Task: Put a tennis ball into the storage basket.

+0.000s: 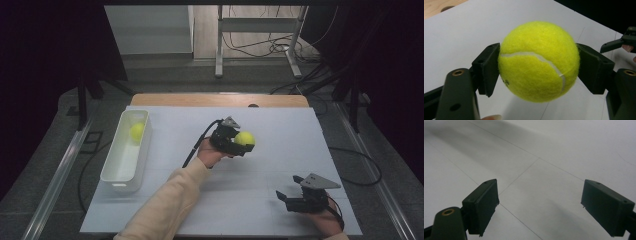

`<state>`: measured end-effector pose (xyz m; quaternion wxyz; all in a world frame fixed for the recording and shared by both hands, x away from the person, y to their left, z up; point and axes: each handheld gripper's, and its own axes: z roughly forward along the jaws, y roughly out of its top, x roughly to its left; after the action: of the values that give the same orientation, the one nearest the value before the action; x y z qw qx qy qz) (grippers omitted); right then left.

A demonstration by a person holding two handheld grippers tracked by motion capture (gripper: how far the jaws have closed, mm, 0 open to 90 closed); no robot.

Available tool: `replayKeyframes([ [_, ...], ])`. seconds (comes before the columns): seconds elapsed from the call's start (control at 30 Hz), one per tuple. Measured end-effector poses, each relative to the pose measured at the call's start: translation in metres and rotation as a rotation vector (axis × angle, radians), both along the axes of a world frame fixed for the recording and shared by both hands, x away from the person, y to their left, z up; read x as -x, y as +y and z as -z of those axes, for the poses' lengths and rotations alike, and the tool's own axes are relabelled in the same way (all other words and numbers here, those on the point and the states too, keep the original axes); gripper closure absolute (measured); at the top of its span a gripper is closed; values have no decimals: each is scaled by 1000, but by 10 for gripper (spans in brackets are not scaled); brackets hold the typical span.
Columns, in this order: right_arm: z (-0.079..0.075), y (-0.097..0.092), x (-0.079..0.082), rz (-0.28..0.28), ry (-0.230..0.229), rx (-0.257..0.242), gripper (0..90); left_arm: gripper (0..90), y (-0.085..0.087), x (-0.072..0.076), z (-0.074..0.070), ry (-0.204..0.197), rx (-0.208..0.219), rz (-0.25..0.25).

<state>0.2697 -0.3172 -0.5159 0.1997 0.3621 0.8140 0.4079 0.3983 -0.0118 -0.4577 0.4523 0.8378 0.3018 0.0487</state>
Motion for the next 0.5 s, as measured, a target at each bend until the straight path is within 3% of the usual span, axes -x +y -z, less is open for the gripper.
replayKeyframes([
  [0.1,0,0,0,1,-2,2,149,263,5,3,-1,-13,-21,-6],
  [0.5,0,0,0,6,-5,4,151,263,22,13,-3,-24,-4,-12],
])
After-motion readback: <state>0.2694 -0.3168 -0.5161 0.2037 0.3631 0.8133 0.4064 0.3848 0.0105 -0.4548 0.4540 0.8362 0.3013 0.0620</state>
